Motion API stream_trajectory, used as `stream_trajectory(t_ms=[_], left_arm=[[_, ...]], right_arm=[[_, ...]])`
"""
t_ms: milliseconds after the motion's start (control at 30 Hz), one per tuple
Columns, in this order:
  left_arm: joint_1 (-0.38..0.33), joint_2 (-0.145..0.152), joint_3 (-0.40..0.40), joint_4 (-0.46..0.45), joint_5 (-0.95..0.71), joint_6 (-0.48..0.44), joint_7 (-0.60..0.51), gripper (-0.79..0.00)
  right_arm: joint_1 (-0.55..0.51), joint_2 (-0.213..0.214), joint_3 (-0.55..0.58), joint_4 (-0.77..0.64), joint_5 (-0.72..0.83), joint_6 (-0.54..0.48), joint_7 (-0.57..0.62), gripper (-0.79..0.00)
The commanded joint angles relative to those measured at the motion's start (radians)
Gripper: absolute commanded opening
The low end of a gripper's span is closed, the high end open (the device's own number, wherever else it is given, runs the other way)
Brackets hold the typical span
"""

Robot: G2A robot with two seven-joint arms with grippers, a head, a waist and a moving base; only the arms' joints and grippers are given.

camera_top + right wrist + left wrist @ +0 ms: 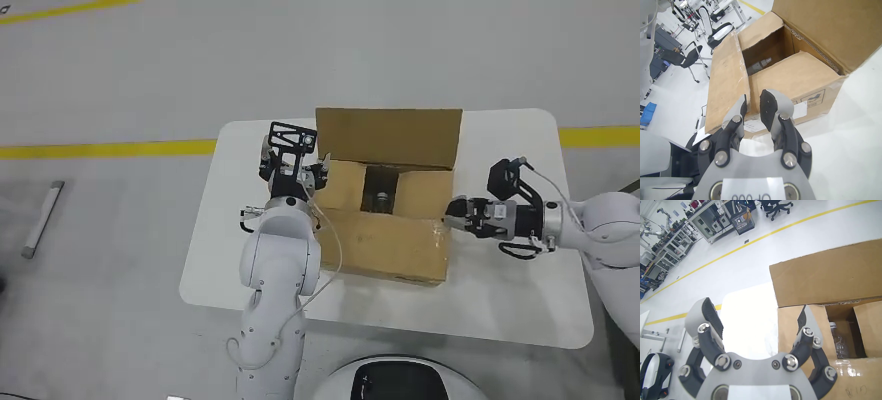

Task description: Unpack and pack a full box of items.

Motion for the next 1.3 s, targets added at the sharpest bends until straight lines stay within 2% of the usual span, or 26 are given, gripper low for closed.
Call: stream_trajectory(t_ms=[0, 33, 67, 367, 400, 433, 533, 600, 833, 1133, 1200, 1267], left_arm=[[0.0, 0.0, 0.0, 0.0, 0.0, 0.0, 0.0, 0.0], [0.0, 0.0, 0.0, 0.0, 0.0, 0.0, 0.0, 0.0], [0.0, 0.0, 0.0, 0.0, 0.0, 0.0, 0.0, 0.0], [0.0, 0.0, 0.0, 0.0, 0.0, 0.0, 0.0, 0.0], [0.0, 0.0, 0.0, 0.0, 0.0, 0.0, 0.0, 0.0], [0.0, 0.0, 0.0, 0.0, 0.0, 0.0, 0.0, 0.0], [0.0, 0.0, 0.0, 0.0, 0.0, 0.0, 0.0, 0.0], [0.0, 0.0, 0.0, 0.0, 0.0, 0.0, 0.0, 0.0], [0.0, 0.0, 0.0, 0.0, 0.0, 0.0, 0.0, 0.0], [0.0, 0.0, 0.0, 0.0, 0.0, 0.0, 0.0, 0.0], [0.0, 0.0, 0.0, 0.0, 0.0, 0.0, 0.0, 0.0], [0.0, 0.0, 0.0, 0.0, 0.0, 0.0, 0.0, 0.0]], right_arm=[[-0.007, 0.016, -0.008, -0.005, 0.011, -0.007, -0.007, -0.717], [-0.009, 0.024, -0.01, -0.007, 0.019, -0.01, -0.01, -0.763], [-0.012, 0.031, -0.011, -0.01, 0.026, -0.011, -0.011, -0.776], [-0.042, 0.086, -0.032, -0.047, 0.079, -0.028, -0.028, -0.785], [-0.043, 0.092, -0.033, -0.05, 0.083, -0.028, -0.028, -0.668], [-0.044, 0.096, -0.033, -0.052, 0.089, -0.029, -0.029, -0.588], [-0.043, 0.107, -0.031, -0.054, 0.099, -0.029, -0.029, -0.471], [-0.042, 0.112, -0.024, -0.051, 0.103, -0.024, -0.029, -0.437], [-0.026, 0.119, -0.035, -0.073, 0.114, -0.017, -0.029, -0.44], [0.019, 0.115, -0.121, -0.07, 0.066, 0.0, -0.041, -0.44], [0.027, 0.115, -0.137, -0.067, 0.065, -0.006, -0.038, -0.449], [0.034, 0.116, -0.146, -0.064, 0.064, -0.007, -0.032, -0.496]])
